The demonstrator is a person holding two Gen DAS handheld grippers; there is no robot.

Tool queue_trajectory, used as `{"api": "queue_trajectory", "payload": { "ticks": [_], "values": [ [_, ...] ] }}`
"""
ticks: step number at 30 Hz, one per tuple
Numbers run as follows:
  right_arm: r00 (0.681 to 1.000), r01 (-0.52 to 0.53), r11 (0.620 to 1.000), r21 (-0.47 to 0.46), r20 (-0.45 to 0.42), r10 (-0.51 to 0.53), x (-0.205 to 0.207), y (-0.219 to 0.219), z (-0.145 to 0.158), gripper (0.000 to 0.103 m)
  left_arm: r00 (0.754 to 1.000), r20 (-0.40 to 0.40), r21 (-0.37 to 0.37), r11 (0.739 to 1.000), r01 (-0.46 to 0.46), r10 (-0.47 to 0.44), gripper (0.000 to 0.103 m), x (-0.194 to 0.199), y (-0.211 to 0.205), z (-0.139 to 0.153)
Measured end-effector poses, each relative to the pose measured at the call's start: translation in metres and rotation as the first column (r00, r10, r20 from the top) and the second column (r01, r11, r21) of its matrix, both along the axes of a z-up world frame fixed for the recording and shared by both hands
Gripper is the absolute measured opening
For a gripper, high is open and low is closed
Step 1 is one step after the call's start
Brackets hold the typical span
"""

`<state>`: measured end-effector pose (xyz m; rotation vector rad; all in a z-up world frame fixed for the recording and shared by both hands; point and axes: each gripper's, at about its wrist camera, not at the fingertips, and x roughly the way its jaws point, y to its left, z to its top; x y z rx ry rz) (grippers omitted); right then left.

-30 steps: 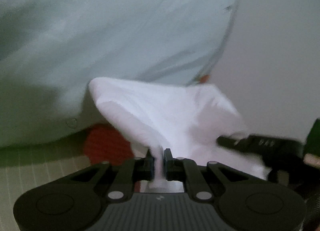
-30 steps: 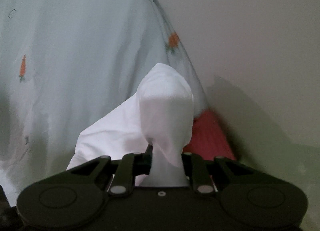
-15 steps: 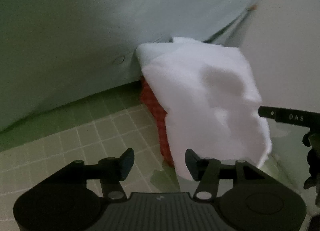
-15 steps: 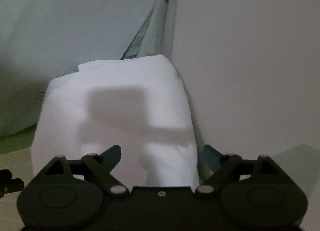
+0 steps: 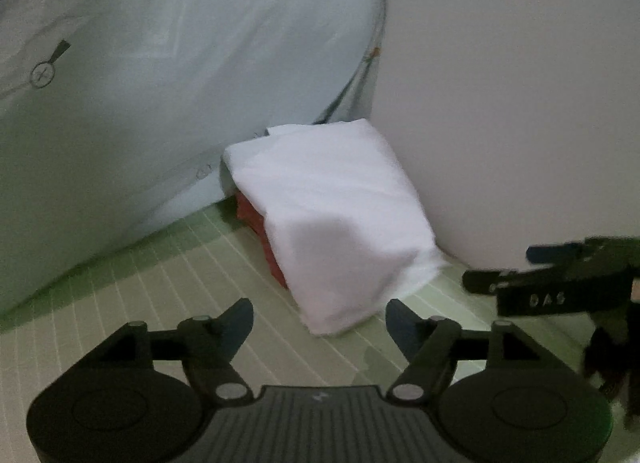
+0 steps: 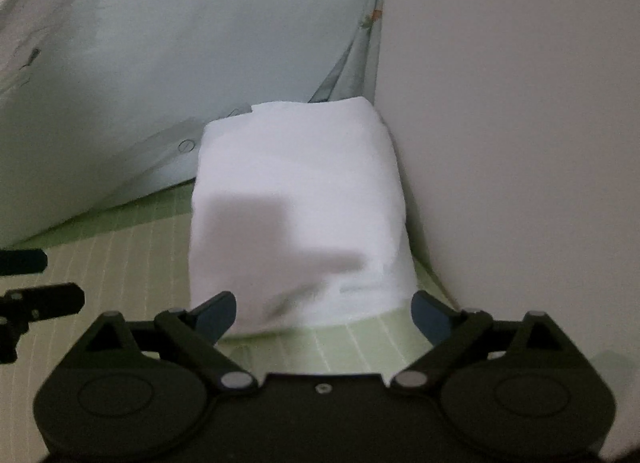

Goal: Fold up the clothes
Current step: 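Release the folded shirt and pull both grippers back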

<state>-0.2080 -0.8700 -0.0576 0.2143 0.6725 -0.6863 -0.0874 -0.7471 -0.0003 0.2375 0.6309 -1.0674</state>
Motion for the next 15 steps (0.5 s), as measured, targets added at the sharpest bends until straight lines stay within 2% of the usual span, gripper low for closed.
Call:
{"api": "queue_trajectory", "payload": {
  "ticks": [2, 5, 15],
  "values": [
    [1.000, 0.005, 1.000, 0.020, 0.005, -0.005, -0.015, 0.013, -0.002, 0.095, 1.000, -0.028, -0.003, 1.000, 0.013, -0.014, 0.086, -0.009, 0.012, 0.000],
    [1.000, 0.024, 0.999, 0.035, 0.005, -0.024, -0.032, 0.027, -0.006, 0.095, 1.000, 0.006, 0.017, 1.000, 0.020, -0.021, 0.092, -0.026, 0.025, -0.001],
    [0.998, 0.059, 0.996, 0.068, 0.012, -0.060, -0.058, 0.045, -0.022, 0.095, 0.998, 0.065, 0.018, 1.000, 0.009, -0.010, 0.095, -0.057, 0.042, 0.002]
  ]
}}
